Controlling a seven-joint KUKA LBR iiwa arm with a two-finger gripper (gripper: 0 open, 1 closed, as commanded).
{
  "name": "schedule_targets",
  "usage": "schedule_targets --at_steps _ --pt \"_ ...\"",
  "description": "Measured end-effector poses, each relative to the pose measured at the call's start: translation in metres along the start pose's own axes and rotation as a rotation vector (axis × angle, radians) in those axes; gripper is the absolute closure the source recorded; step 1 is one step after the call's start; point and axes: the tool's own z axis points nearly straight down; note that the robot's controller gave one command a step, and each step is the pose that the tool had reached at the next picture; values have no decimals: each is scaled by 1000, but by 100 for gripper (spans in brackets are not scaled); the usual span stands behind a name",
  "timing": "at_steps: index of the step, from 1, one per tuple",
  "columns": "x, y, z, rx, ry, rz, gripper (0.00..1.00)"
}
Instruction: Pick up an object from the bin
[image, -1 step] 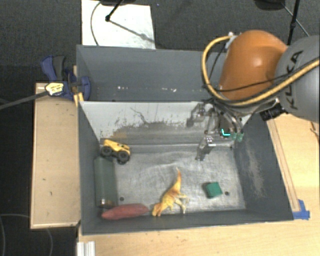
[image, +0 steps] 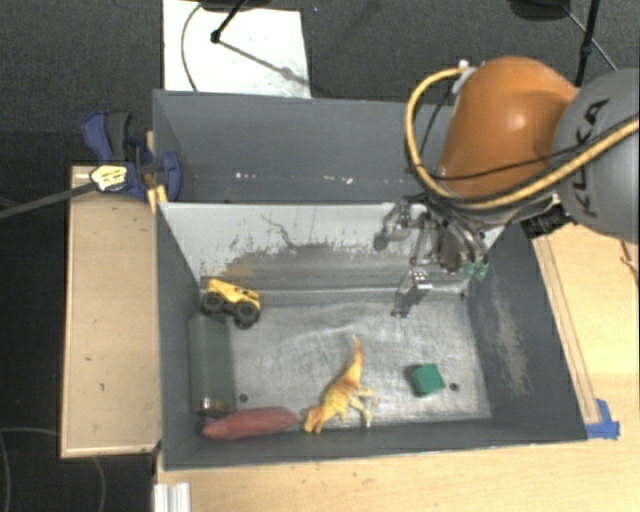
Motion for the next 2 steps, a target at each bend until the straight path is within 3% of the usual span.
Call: schedule_targets --at_steps 1,2 --pt "19 25 63 0 -1 -124 0" --pt "72 63 85 -1 2 -344 0"
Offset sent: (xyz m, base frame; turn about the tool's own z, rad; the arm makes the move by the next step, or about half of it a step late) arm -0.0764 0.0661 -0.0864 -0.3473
